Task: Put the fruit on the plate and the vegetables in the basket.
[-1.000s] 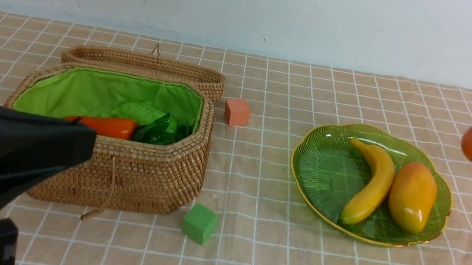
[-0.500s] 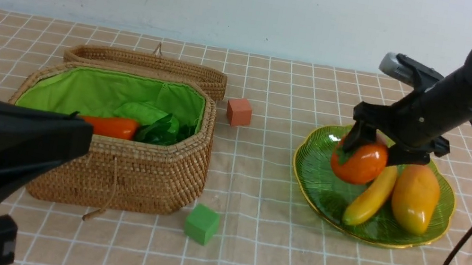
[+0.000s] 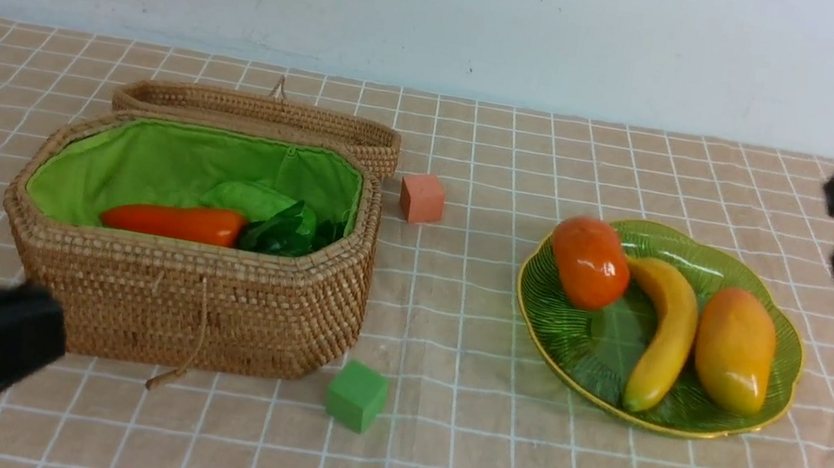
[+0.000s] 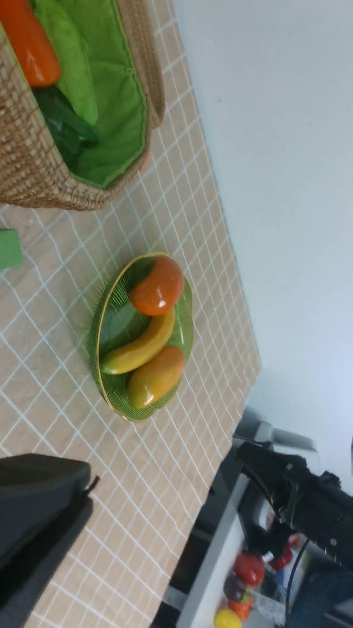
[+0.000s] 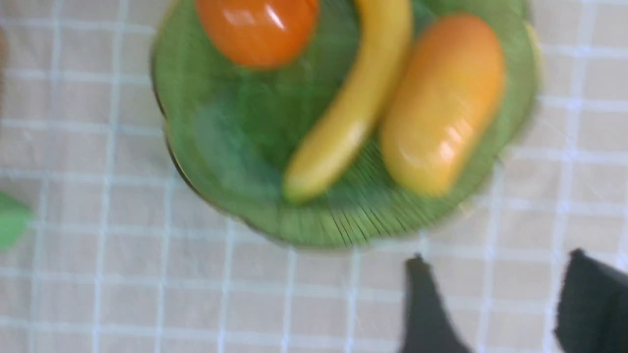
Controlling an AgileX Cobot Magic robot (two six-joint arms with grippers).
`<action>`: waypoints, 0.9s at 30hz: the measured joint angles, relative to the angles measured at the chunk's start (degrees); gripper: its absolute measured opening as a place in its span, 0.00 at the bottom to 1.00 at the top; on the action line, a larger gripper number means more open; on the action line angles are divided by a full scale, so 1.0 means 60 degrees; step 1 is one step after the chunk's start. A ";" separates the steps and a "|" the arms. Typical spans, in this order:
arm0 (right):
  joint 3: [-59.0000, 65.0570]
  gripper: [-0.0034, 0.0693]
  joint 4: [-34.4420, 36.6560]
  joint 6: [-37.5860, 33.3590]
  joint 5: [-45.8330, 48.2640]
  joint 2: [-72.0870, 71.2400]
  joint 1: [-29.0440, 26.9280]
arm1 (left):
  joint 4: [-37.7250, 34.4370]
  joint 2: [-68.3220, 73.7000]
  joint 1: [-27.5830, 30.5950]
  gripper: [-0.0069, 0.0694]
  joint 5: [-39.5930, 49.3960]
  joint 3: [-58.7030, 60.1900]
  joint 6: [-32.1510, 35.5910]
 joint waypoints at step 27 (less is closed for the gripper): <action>0.9950 0.13 -0.0199 0.3256 -0.4002 -1.3547 -0.0010 | 0.0298 -0.1639 0.0000 0.07 -0.0176 0.2593 -0.0041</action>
